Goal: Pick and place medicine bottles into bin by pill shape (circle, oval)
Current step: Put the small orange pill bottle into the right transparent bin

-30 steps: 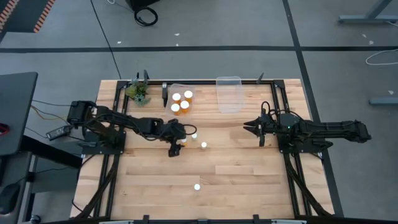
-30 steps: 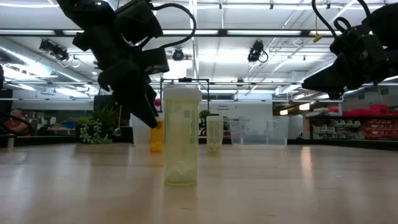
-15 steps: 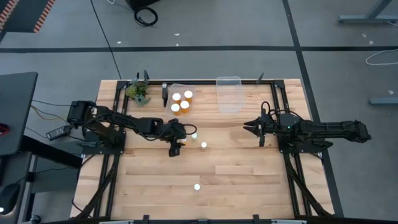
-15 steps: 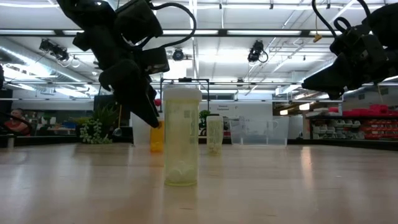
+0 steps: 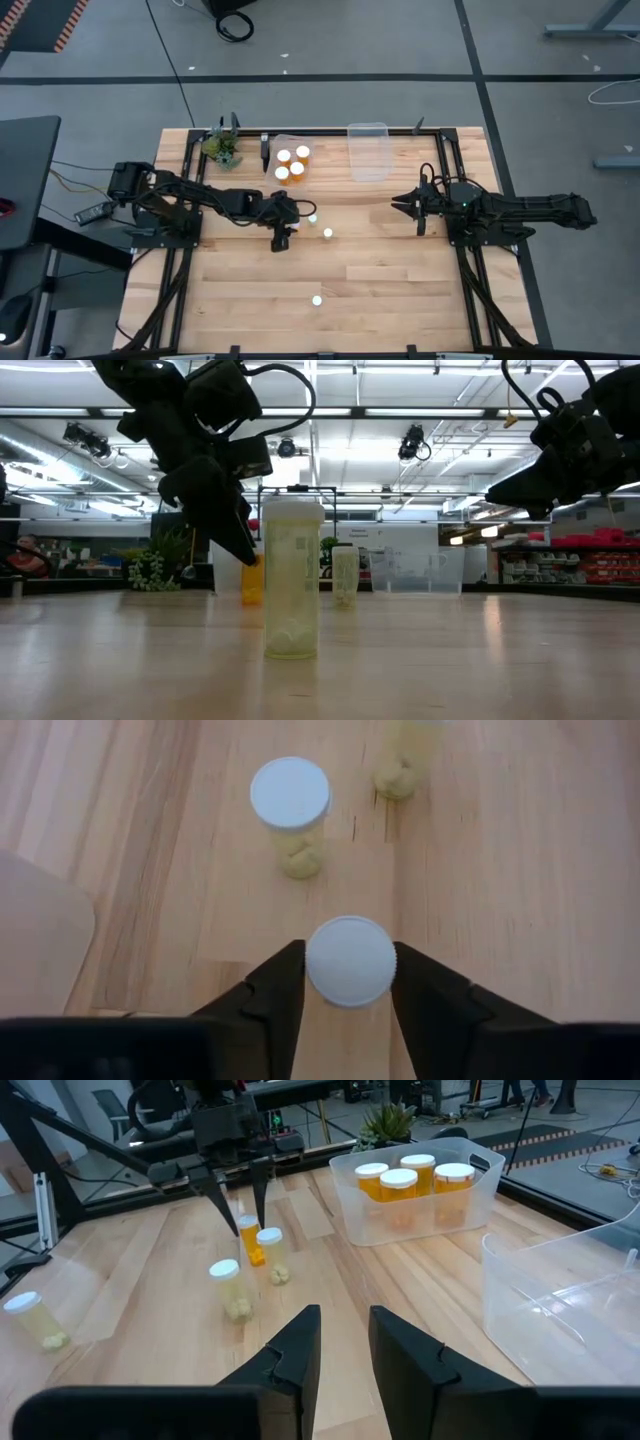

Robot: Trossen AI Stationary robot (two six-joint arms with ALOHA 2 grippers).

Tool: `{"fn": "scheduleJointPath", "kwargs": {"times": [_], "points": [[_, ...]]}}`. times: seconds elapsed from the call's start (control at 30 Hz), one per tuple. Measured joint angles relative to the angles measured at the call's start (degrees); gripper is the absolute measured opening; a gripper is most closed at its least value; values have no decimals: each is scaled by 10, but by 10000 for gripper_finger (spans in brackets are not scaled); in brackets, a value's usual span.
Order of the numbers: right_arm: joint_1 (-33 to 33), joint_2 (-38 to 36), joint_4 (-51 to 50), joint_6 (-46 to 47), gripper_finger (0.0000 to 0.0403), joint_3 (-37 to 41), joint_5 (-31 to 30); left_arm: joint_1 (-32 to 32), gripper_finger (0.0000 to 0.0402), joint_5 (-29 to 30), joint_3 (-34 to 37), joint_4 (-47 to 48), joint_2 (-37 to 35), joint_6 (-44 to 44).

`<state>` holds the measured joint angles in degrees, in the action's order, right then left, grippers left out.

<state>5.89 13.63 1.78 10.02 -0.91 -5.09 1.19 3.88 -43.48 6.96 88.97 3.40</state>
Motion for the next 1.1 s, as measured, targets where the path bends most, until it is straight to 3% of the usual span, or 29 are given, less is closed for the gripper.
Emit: {"fn": "scheduleJointPath", "kwargs": {"times": [0.67,1.1], "points": [[0,0,3,16,95,0,0,7,137,0,0,2,0,-2],[0,6,219,188,95,0,0,36,142,0,-1,9,-1,-11]]}}
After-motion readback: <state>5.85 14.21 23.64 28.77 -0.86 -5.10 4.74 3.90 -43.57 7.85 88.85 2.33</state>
